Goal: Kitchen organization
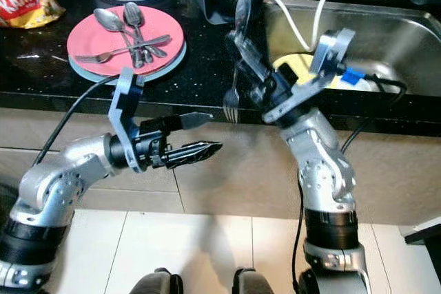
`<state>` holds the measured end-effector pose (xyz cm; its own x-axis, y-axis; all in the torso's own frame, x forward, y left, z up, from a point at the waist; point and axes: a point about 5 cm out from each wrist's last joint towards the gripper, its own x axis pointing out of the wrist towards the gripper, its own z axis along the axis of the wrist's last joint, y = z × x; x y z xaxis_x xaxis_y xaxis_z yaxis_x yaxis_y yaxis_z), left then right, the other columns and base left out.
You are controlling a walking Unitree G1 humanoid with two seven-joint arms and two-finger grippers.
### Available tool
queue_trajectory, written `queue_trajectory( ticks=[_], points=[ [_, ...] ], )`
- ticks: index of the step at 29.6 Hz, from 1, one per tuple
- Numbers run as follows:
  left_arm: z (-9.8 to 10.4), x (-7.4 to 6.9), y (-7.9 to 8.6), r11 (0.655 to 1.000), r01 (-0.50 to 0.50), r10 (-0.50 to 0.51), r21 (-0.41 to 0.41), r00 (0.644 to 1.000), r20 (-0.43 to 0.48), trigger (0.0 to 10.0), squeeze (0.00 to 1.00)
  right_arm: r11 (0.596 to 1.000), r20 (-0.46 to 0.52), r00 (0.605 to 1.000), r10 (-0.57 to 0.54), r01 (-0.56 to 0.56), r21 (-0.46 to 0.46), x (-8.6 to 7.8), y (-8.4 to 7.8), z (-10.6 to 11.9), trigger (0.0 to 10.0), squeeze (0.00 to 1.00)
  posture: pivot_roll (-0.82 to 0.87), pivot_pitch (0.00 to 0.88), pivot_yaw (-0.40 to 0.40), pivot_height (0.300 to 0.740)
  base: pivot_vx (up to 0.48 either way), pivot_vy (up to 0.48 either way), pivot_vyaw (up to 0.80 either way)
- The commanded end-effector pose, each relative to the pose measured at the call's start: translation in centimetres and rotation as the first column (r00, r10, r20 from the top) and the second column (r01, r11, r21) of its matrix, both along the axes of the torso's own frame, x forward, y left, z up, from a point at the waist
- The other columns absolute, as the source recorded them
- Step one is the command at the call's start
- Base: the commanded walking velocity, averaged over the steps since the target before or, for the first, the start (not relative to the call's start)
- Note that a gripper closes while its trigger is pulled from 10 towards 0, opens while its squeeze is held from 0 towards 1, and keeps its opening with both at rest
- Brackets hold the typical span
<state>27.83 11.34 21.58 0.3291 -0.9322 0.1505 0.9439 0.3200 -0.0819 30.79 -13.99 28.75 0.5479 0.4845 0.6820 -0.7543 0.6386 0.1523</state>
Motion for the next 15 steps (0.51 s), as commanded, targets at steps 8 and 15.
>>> queue_trajectory(
  ticks=[8, 15],
  points=[
    [0.4, 2.1, 2.0, 0.911, -0.399, 0.407, -0.104, 0.911, 0.071, 10.0, 0.00, 0.943, -0.105, 0.956, -0.274, 0.288, 0.168, 2.0, -3.6, 0.5, 0.0, 0.00, 0.11, 0.115, 0.004, 0.740, 0.000, 0.000, 0.00],
    [-0.2, 2.5, 2.7, 0.862, -0.499, 0.505, -0.087, 0.860, 0.076, 10.0, 0.00, 0.919, -0.165, 0.923, -0.347, 0.369, 0.135, 2.9, -3.9, -0.2, 10.0, 0.00, 0.12, 0.117, 0.002, 0.740, 0.000, 0.000, 0.00]
  ],
)
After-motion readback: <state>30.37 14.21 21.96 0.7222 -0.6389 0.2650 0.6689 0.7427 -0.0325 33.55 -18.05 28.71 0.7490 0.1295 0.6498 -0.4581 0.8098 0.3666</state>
